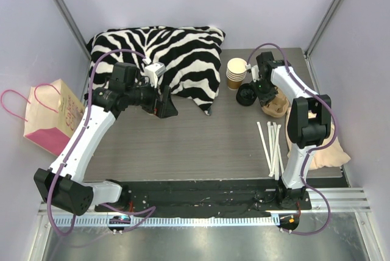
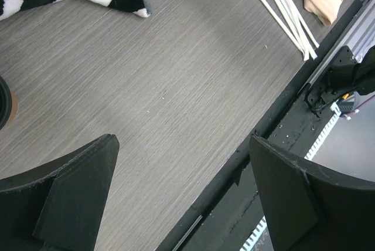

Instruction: Pack the takeout coffee

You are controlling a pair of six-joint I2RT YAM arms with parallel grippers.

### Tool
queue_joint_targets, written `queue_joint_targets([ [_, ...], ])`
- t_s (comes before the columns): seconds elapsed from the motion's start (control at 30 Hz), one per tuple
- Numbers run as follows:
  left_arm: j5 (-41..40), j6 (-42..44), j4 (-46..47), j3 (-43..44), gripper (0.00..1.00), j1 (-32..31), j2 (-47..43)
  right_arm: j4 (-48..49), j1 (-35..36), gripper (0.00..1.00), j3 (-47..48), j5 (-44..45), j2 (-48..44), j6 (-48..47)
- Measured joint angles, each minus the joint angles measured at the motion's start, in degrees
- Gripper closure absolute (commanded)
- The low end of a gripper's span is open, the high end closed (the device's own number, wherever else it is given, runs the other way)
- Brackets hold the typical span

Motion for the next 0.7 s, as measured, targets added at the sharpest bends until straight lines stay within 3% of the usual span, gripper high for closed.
queue_joint_targets([
  [0.23, 0.0, 0.0, 0.0, -0.02, 0.0, 0.0, 0.0, -0.04, -0.02, 0.99, 0.04, -0.11, 0.0, 0.13],
  [0.7, 1.14, -0.07, 0.02, -0.04, 0.0, -0.26, 1.27, -1.14, -1.38, 0.99, 1.73, -2.38, -0.02, 0.61],
])
